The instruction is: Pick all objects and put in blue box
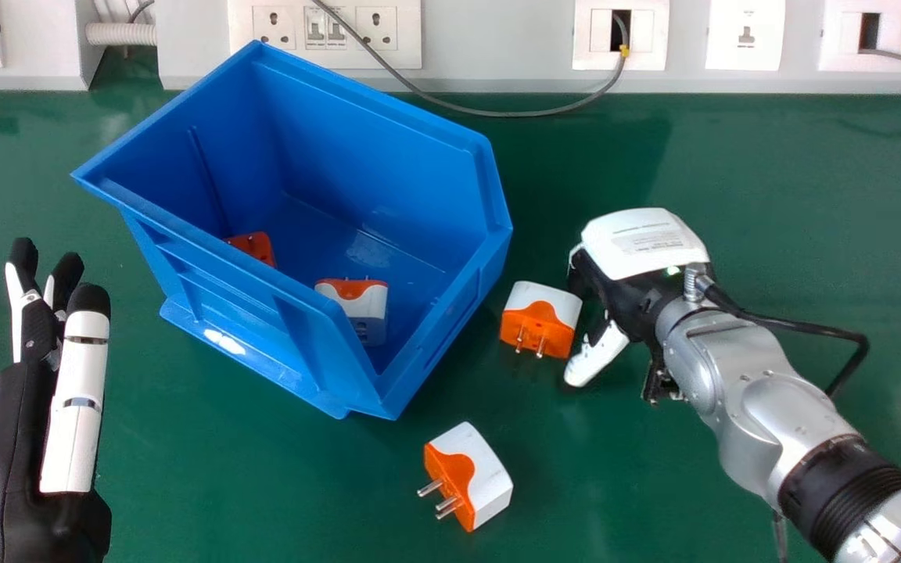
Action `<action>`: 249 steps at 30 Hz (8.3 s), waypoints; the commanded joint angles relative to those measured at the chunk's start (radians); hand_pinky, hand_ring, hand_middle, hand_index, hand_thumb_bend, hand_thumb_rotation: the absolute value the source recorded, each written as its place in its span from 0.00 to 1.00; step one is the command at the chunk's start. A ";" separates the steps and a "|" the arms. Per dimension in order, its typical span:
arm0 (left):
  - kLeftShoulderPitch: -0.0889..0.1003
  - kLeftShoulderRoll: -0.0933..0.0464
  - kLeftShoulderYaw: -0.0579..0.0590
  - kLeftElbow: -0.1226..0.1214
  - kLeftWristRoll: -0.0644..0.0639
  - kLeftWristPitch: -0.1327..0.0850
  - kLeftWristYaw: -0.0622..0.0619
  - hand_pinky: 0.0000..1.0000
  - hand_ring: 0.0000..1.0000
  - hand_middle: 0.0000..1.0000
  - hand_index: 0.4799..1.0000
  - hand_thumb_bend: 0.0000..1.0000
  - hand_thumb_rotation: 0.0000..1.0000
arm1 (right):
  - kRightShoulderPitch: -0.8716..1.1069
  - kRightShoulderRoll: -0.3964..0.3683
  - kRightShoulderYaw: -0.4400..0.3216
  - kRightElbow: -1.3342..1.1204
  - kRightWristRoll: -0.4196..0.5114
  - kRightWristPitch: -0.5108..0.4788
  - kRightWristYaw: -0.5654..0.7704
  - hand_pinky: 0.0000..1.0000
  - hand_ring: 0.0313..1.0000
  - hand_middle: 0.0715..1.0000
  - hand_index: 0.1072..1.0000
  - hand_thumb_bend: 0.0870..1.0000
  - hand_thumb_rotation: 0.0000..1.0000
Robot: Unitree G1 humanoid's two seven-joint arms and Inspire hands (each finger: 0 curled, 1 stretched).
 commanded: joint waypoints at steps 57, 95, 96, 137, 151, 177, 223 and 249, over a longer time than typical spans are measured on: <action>0.048 -0.030 -0.031 -0.081 0.022 0.020 0.056 1.00 1.00 1.00 1.00 0.31 0.83 | -0.086 0.193 0.104 0.159 -0.070 0.052 -0.013 0.37 0.43 0.47 0.46 0.91 0.60; 0.054 -0.031 -0.007 -0.039 -0.002 -0.039 0.034 1.00 1.00 1.00 1.00 0.31 0.80 | -0.075 0.199 -0.075 0.170 0.151 -0.090 -0.117 0.31 0.45 0.52 0.48 0.44 0.00; 0.053 -0.030 -0.006 -0.041 -0.003 -0.033 0.035 1.00 1.00 1.00 1.00 0.32 0.79 | -0.074 0.194 -0.069 0.165 0.147 -0.095 -0.118 0.31 0.45 0.52 0.49 0.44 0.00; -0.035 -0.018 -0.041 -0.011 0.025 -0.029 0.035 1.00 1.00 1.00 1.00 0.30 0.75 | 0.156 0.001 -0.230 -0.920 0.057 0.107 0.195 0.29 0.39 0.46 0.50 0.44 0.00; 0.001 -0.030 -0.040 -0.021 0.019 -0.038 0.034 1.00 1.00 1.00 1.00 0.36 0.72 | -0.114 0.180 -0.107 -0.504 -0.001 -0.027 0.072 0.22 0.33 0.43 0.52 0.45 0.00; 0.080 -0.043 -0.045 0.016 0.062 -0.126 0.039 1.00 1.00 1.00 1.00 0.40 0.77 | -0.409 0.484 -0.056 0.262 0.094 -0.130 -0.201 0.31 0.42 0.51 0.52 0.44 0.00; 0.024 -0.036 -0.045 0.065 0.026 -0.136 0.031 1.00 1.00 1.00 1.00 0.36 0.74 | 0.691 0.016 -0.318 -1.164 0.096 -0.144 -0.118 0.66 0.81 0.87 0.87 0.43 0.25; 0.046 -0.024 -0.038 0.102 0.079 -0.191 0.035 1.00 1.00 1.00 1.00 0.40 0.78 | 1.063 0.041 -0.223 -0.880 -0.034 -0.395 -0.424 0.67 0.81 0.86 0.81 0.73 0.61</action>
